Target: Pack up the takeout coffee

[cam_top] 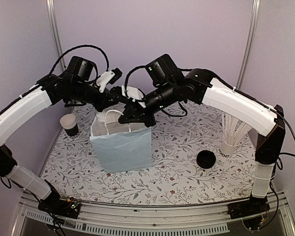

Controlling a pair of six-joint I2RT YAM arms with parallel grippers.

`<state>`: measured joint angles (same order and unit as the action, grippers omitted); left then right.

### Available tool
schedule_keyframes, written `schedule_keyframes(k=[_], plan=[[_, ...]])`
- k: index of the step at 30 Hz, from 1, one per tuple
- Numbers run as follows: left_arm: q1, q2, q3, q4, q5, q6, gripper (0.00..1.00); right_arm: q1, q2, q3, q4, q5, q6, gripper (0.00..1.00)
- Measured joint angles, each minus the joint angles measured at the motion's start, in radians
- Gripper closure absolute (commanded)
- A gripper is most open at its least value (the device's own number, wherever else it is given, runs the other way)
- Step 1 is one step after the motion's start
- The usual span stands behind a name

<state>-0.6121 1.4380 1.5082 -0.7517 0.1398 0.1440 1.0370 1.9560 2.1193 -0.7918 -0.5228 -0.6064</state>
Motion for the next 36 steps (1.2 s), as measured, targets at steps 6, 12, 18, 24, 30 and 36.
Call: schedule_keyframes(k=[6,12,18,24,30,36], plan=[[0.000,-0.017,0.046,0.045,0.093,-0.006,1.00,0.000,-0.020,0.037,-0.050,0.044,-0.027,1.00],[0.000,-0.023,0.117,0.071,0.141,-0.036,1.00,0.000,-0.055,0.119,-0.089,0.065,-0.048,1.00],[0.000,-0.023,0.158,0.077,0.159,-0.056,1.00,0.000,-0.084,0.185,-0.104,0.066,-0.058,1.00],[0.000,-0.021,0.161,0.077,0.160,-0.067,1.00,0.000,-0.094,0.185,-0.117,0.068,-0.068,1.00],[0.000,-0.017,0.161,0.077,0.164,-0.071,1.00,0.000,-0.094,0.183,-0.130,0.068,-0.072,1.00],[0.000,-0.011,0.161,0.077,0.167,-0.076,1.00,0.000,-0.094,0.181,-0.132,0.068,-0.077,1.00]])
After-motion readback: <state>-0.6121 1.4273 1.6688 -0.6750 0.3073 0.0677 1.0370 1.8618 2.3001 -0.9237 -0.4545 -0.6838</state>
